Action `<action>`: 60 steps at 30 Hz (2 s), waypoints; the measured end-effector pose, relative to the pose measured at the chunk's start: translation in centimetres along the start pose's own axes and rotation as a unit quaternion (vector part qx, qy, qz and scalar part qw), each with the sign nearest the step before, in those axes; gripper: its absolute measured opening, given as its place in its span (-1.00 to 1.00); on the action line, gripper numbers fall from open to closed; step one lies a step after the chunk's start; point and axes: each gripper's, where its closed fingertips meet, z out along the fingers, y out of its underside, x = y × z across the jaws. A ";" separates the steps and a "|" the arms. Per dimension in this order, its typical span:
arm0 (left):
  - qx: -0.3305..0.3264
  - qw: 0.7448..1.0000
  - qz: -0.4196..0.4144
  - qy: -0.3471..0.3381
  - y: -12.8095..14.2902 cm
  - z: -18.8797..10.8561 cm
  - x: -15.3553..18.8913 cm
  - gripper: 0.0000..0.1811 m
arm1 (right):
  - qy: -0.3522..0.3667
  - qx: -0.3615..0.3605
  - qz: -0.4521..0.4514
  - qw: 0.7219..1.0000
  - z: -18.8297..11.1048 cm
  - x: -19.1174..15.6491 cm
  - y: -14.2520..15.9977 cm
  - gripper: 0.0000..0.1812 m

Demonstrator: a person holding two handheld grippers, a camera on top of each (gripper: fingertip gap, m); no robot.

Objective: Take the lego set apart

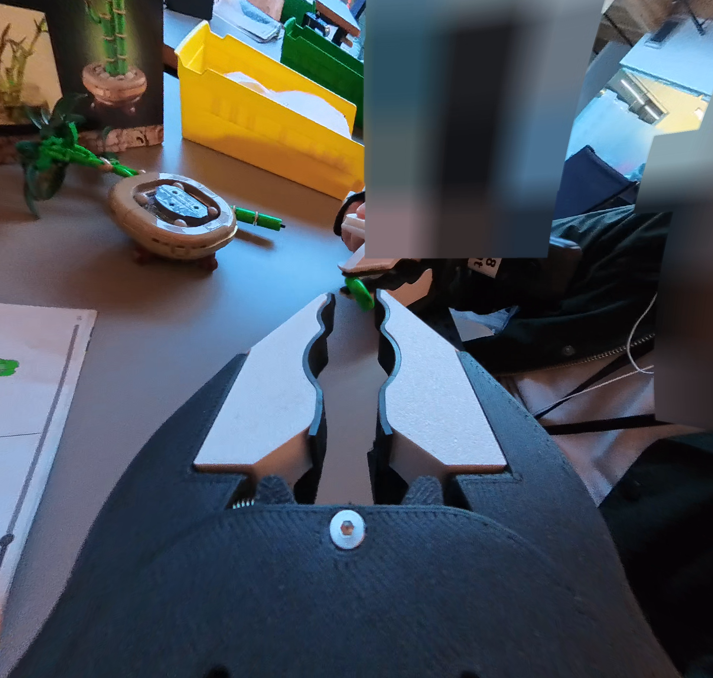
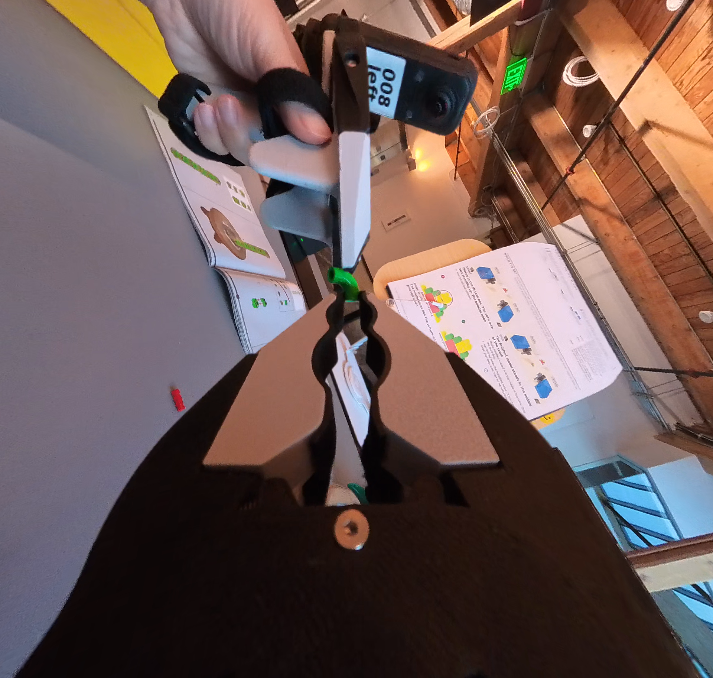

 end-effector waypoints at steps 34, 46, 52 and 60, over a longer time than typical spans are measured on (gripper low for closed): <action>-0.161 0.614 -0.274 -0.723 12.9 -40.4 -1.1 -0.58 | -0.223 -0.151 0.224 0.937 1.4 -7.1 9.1 -0.72; -0.142 0.744 0.009 -0.653 -0.2 -25.4 -4.7 -0.75 | -0.350 -0.184 0.353 0.848 0.9 -11.4 9.5 -0.88; -0.188 0.763 0.042 -0.616 -0.1 -20.4 -5.8 -0.75 | -0.389 -0.192 0.396 0.809 0.9 -12.7 9.1 -0.97; -0.123 0.945 0.089 -0.291 -0.5 -7.5 -2.1 -0.83 | -0.210 0.005 0.216 0.953 0.8 -4.2 2.6 -0.98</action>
